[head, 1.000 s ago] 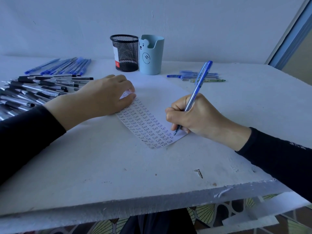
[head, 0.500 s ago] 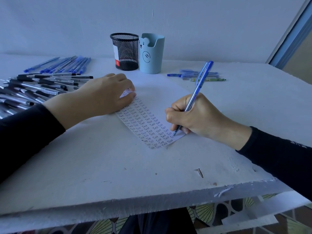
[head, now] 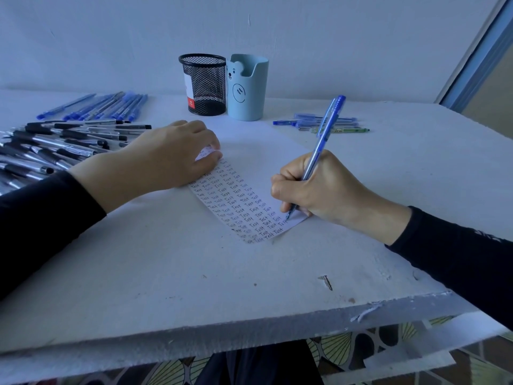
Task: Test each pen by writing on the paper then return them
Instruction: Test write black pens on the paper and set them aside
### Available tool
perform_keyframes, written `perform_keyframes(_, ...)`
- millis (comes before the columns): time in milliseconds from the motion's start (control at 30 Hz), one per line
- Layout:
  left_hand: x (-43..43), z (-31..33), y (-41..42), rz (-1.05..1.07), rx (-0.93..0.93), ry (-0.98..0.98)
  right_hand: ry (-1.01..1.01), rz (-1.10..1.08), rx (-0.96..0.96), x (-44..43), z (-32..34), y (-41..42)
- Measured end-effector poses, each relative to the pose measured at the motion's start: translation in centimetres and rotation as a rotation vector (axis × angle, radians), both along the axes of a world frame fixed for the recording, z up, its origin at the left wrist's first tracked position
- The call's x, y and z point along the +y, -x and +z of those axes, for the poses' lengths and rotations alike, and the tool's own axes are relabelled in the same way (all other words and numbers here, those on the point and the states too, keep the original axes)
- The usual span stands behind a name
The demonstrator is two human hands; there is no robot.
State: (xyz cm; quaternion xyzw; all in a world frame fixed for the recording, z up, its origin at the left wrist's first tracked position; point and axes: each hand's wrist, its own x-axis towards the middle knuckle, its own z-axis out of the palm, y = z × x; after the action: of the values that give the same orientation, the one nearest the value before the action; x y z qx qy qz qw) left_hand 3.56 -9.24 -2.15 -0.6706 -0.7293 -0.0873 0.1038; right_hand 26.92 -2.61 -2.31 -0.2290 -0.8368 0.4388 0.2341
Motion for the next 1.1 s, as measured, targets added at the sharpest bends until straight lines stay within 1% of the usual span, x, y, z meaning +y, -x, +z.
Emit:
perform_keyframes(67,0.0,0.0,0.0,-0.001,0.001,-0.001,0.038,-0.004,0.014,0.2,0.1,-0.1)
perform_keyframes(167,-0.1,0.1,0.0,0.002,-0.002,0.007,0.108,0.001,0.085,0.4,0.4,0.1)
perform_keyframes(300,-0.2,0.3,0.0,0.020,0.004,0.031,0.036,-0.038,0.154,1.7,2.0,0.9)
perform_keyframes(400,-0.2,0.5,0.0,0.032,0.006,0.039,-0.116,0.001,0.134,3.4,3.2,2.0)
perform_keyframes(433,-0.3,0.6,0.1,0.053,0.007,0.039,-0.195,0.012,0.110,4.1,3.4,2.5)
perform_keyframes(533,-0.5,0.7,1.1,0.112,0.048,0.054,-0.561,0.035,0.044,5.8,3.2,3.8)
perform_keyframes(567,-0.5,0.7,1.5,0.127,0.046,0.077,-0.630,0.059,0.046,6.3,2.6,4.1)
perform_keyframes(667,-0.5,0.7,2.0,0.145,-0.004,0.119,-0.607,0.101,0.014,7.6,0.1,4.2)
perform_keyframes(733,-0.4,0.6,2.0,0.144,-0.005,0.124,-0.625,0.112,-0.016,8.4,-1.1,3.9)
perform_keyframes(867,-0.3,0.5,2.1,0.146,0.015,0.131,-0.598,0.092,0.001,9.0,-1.4,3.8)
perform_keyframes(1000,-0.3,0.6,2.1,0.122,0.011,0.114,-0.682,0.127,-0.114,8.6,-2.3,4.1)
perform_keyframes(1033,-0.3,0.6,2.1,0.117,0.004,0.112,-0.681,0.127,-0.144,8.7,-2.3,4.1)
perform_keyframes(1100,-0.3,0.5,2.2,0.120,-0.017,0.089,-0.614,0.108,-0.164,9.4,-1.9,4.1)
